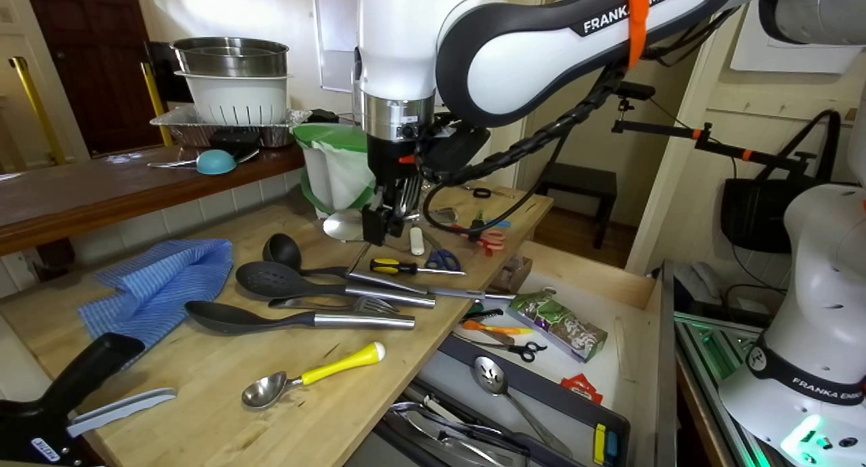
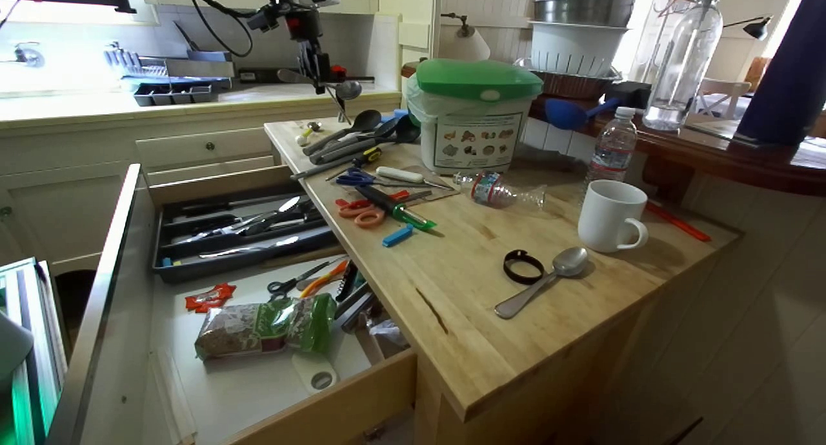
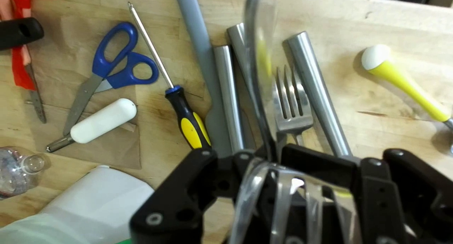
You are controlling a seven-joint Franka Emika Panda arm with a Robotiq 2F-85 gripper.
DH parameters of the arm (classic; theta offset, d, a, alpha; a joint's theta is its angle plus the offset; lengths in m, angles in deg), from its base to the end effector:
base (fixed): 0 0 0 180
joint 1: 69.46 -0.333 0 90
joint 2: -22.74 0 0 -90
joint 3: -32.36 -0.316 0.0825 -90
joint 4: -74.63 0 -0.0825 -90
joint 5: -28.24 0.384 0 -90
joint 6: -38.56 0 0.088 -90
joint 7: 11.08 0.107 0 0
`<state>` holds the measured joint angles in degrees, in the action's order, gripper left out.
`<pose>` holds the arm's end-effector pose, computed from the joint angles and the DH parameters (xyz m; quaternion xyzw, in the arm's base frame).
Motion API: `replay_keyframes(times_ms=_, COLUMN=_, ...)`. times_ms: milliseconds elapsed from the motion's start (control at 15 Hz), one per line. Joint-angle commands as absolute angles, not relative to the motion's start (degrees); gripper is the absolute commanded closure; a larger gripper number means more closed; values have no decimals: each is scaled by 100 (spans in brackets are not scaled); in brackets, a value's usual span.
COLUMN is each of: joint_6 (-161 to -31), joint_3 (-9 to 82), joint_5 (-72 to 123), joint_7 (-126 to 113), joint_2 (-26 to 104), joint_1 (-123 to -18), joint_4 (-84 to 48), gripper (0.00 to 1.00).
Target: Remove a spoon from the cutlery drawer and put it on the table
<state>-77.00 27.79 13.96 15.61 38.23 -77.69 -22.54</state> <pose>0.6320 0.1245 0.4431 0.9918 -0.0714 0.0592 0.0881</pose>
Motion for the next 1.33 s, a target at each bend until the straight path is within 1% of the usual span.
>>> replay_keyframes(times_ms=0, joint_6=-7744, joint_3=2919, joint_5=1171, joint_7=1558, joint_2=4211, joint_1=-7918, joint_4=-1813, gripper=100)
replay_keyframes(times_ms=667, joint_6=-7595, joint_3=3074, joint_5=1168, joint_7=1098, joint_2=5348, joint_1=-8064, joint_4=-453, gripper=100)
replay_keyframes(times_ms=933, joint_6=-7514, joint_3=3132, joint_5=1257, joint_7=984, joint_2=5694, joint_1=-8094, joint_4=-311, gripper=100)
replay_keyframes(times_ms=1200, joint_6=-7477, joint_3=3271, joint_5=1150, joint_7=1141, joint_2=5701, joint_1=-8183, joint_4=-618, gripper=100)
replay_keyframes(times_ms=1267, joint_6=-7424, joint_3=3305, joint_5=1129, joint_7=1179, joint_2=5712, joint_1=-8210, joint_4=-675, gripper=81)
